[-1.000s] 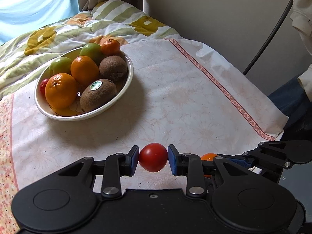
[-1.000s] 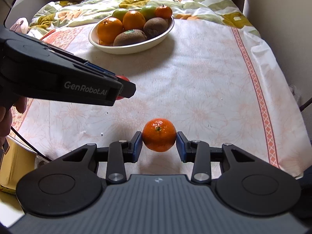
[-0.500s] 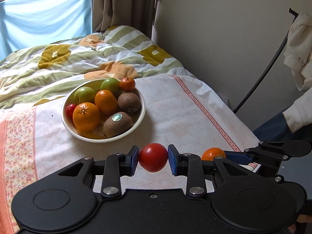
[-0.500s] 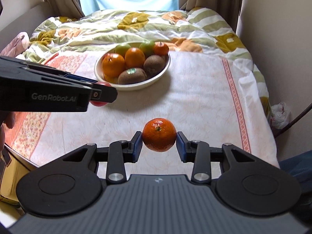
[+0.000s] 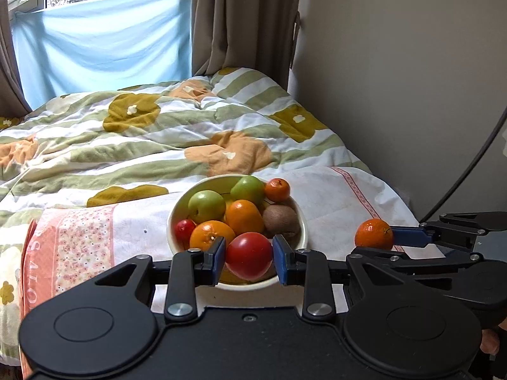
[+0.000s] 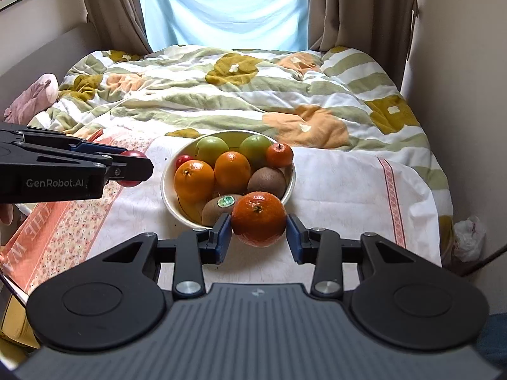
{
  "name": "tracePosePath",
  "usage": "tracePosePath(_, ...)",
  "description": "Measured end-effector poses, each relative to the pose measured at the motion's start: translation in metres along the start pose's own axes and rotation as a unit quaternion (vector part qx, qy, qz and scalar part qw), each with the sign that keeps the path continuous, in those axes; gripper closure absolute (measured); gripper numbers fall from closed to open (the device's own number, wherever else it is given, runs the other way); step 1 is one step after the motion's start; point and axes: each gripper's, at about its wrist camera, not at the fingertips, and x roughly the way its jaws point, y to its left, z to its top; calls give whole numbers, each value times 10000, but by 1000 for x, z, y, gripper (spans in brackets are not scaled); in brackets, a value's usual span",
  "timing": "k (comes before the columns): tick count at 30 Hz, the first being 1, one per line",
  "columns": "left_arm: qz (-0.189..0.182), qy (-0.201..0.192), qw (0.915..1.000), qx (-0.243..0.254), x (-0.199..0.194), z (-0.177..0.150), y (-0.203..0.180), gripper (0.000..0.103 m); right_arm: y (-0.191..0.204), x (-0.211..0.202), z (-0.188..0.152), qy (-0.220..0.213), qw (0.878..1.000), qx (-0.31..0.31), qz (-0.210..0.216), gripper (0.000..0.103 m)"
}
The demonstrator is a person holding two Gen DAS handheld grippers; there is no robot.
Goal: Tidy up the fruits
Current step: 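Carry the tomato and mandarin over the duck bowl, then open both tools to release the tomato and mandarin into the bowl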
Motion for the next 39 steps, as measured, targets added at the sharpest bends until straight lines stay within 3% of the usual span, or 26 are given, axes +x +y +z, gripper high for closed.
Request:
tracePosePath(11,275,291,9985,-369,77,43,27,67,-19,84,54,277,9978,-358,478,51)
tracePosePath(21,413,668,9963,-345,133,49,28,67,-34,131,64,556,9944,-527,732,51)
tracePosePath(22,426,683,9964,-281,135,49,27,65,-34,133,64,570,9941,-546,750,51)
tracePosePath(26,544,597,9965,-222,130,46,25,23,-35,137,64,617,9929,-630,795,51)
tracePosePath(28,492,554,9968,-303,125,46,28,14,-36,136,64,615,9926,-639,830,51)
tracePosePath(39,701,400,9944,-676,89,39,35,10,-34,127,66,457,9904,-945,898,50)
